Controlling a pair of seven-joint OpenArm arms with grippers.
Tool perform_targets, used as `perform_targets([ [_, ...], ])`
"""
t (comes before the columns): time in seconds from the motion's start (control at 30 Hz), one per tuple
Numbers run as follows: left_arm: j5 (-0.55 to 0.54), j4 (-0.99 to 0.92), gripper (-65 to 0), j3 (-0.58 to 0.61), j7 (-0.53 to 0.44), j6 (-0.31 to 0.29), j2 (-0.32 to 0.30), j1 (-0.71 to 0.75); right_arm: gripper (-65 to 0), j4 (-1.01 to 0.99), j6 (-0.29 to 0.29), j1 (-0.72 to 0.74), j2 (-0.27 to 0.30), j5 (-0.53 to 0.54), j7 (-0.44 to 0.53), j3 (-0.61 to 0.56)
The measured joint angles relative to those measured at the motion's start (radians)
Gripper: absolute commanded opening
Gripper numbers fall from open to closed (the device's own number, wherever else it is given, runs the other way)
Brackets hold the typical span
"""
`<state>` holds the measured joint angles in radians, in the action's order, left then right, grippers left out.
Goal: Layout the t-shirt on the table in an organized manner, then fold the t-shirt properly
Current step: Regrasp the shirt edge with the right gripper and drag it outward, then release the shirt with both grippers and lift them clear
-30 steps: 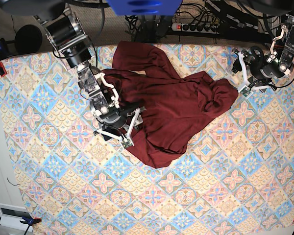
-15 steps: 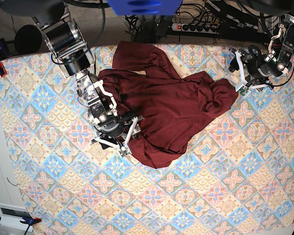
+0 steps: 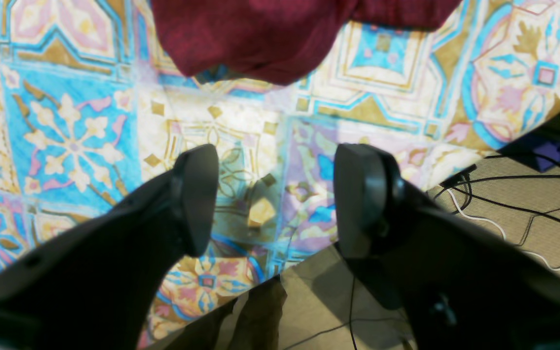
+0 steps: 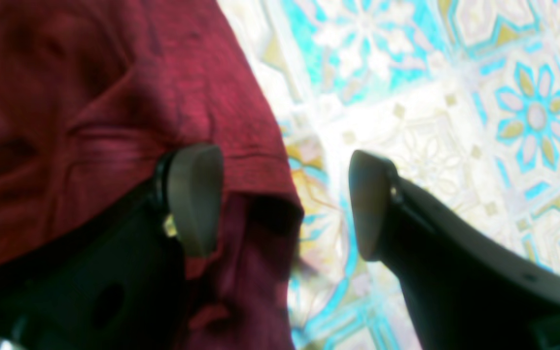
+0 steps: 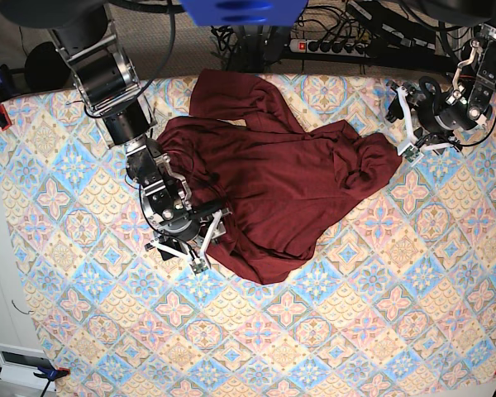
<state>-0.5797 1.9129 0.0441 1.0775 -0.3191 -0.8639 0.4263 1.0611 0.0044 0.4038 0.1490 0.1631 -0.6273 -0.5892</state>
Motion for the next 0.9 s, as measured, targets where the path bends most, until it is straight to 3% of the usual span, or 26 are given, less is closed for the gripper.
perform_targets([
  [0.07, -0.001, 0.0, -28.0, 0.0, 0.0, 0.0, 0.0, -0.001, -25.9, -0.023, 0.002, 0.008, -0.002, -0.002, 0.007, 0.0],
  [0.13, 0.0, 0.0, -28.0, 0.0, 0.0, 0.0, 0.0, -0.003, -29.8, -0.039, 0.04, 0.01, -0.002, -0.001, 0.026, 0.001],
  [0.23, 0.0, 0.0, -28.0, 0.0, 0.0, 0.0, 0.0, -0.005, -40.9, -0.061, 0.144, 0.017, -0.002, -0.005, 0.04, 0.009],
  [0.43, 0.0, 0.0, -28.0, 0.0, 0.0, 0.0, 0.0, -0.005, -64.7, -0.095, 0.232, 0.034, -0.002, 0.003, 0.066, 0.008],
  [0.53, 0.0, 0.0, -28.0, 0.0, 0.0, 0.0, 0.0, -0.005, -64.2, -0.085, 0.259, 0.034, -0.005, -0.001, 0.049, 0.049],
  [0.67, 0.0, 0.0, -28.0, 0.0, -0.001, 0.0, 0.0, -0.005, -64.4, 0.022, 0.261, 0.013, 0.003, -0.011, -0.003, 0.177],
  [0.77, -0.001, 0.0, -28.0, 0.0, -0.001, 0.0, 0.0, -0.005, -64.4, 0.092, 0.253, 0.029, 0.008, -0.011, 0.009, 0.27],
  [0.9, 0.0, 0.0, -28.0, 0.0, 0.0, 0.0, 0.0, -0.008, -64.5, 0.152, 0.253, 0.028, 0.047, -0.01, -0.023, 0.328],
])
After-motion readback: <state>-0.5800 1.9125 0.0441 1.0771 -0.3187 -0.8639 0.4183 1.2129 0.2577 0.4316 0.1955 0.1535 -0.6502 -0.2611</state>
